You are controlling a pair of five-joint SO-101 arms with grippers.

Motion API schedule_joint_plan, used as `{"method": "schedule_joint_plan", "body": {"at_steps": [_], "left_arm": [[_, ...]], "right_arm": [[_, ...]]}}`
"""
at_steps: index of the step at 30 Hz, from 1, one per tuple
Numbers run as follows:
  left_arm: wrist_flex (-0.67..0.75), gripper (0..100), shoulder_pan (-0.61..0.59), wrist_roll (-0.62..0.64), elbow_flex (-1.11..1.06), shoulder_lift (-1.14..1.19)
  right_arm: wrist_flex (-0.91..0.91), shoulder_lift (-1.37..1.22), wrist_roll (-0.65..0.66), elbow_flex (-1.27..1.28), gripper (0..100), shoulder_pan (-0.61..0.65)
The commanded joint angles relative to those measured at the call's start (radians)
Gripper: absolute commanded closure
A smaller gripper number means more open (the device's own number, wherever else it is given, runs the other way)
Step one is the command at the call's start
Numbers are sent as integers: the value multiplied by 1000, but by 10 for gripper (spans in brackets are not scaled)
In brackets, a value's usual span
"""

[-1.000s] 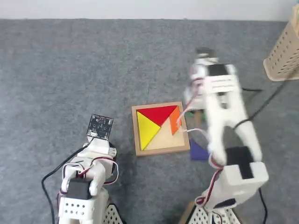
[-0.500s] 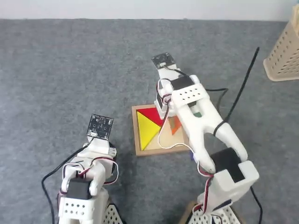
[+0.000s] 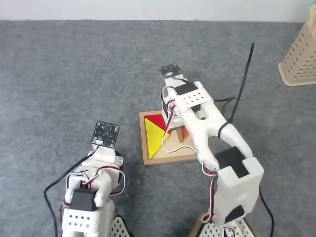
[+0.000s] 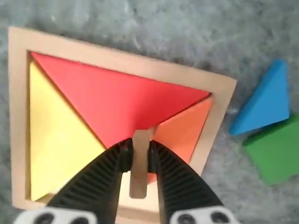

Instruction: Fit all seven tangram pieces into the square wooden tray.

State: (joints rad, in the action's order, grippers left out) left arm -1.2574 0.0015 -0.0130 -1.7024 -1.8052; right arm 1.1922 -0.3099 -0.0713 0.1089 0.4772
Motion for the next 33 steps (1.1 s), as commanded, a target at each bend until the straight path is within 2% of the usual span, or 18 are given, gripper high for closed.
{"method": "schedule_joint_plan", "body": {"at_steps": [1,5,10,14,20,33], "left_arm": [[-6,988,-6,6,18,-20],[-6,988,-6,6,18,-20],[-6,988,-6,6,18,-20],[-6,988,-6,6,18,-20],[-6,988,-6,6,18,-20],[-6,988,-6,6,18,-20]], "right_arm": [[-13,7,-51,-61,977,-4],[-10,7,-52,-60,898,12],[-4,10,-52,-60,849,15],[15,18,-52,-66,850,12],[136,18,-55,-138,850,15],[180,16,-52,-137,872,85]]}}
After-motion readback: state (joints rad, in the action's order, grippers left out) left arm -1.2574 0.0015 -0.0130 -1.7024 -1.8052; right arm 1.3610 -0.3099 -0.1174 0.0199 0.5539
